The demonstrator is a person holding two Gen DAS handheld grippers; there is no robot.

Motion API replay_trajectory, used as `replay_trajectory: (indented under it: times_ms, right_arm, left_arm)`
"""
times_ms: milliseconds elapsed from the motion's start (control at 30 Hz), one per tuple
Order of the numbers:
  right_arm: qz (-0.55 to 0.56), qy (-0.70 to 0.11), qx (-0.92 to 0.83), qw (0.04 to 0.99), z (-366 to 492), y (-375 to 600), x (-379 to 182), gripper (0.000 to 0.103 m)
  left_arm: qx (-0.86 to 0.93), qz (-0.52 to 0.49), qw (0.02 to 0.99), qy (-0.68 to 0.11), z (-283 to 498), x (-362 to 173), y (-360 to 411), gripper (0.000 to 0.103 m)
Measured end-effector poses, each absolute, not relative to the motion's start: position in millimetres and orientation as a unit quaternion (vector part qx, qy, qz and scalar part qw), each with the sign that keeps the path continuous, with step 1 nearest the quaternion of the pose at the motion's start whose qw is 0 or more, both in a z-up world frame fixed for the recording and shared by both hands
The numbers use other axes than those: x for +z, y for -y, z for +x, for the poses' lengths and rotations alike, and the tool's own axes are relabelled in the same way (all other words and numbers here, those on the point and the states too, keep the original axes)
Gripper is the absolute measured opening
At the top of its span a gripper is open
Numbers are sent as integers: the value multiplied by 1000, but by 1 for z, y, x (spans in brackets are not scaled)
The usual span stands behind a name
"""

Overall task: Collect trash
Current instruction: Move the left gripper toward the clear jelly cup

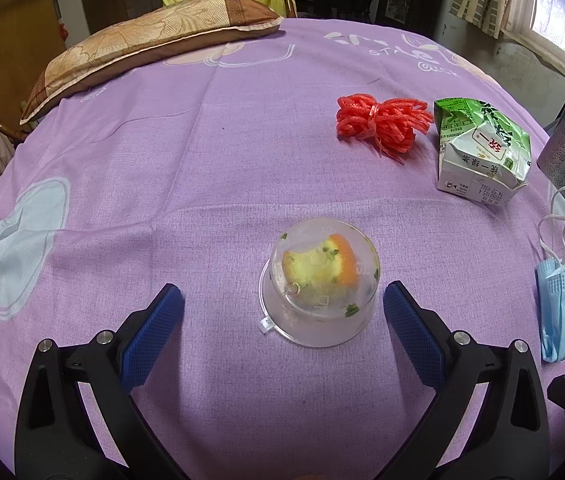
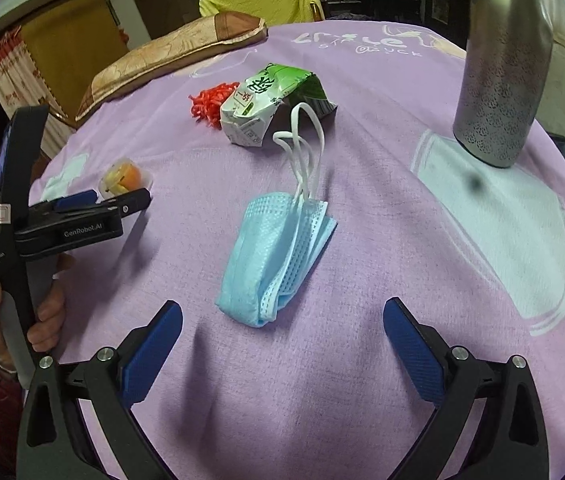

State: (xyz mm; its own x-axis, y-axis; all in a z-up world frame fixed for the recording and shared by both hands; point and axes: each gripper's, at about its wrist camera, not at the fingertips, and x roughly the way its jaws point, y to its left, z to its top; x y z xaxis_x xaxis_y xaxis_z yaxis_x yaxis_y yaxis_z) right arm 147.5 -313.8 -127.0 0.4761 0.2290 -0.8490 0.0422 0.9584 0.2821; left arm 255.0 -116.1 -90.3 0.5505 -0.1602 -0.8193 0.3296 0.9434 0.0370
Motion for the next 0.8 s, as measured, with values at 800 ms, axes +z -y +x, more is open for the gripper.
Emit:
replay_trajectory:
  times_ms: [800]
  right_arm:
    - [276,-459,69,842,127,353,-126,98]
  left_arm:
    - [-156,65,876,-452,258,-84,112,84]
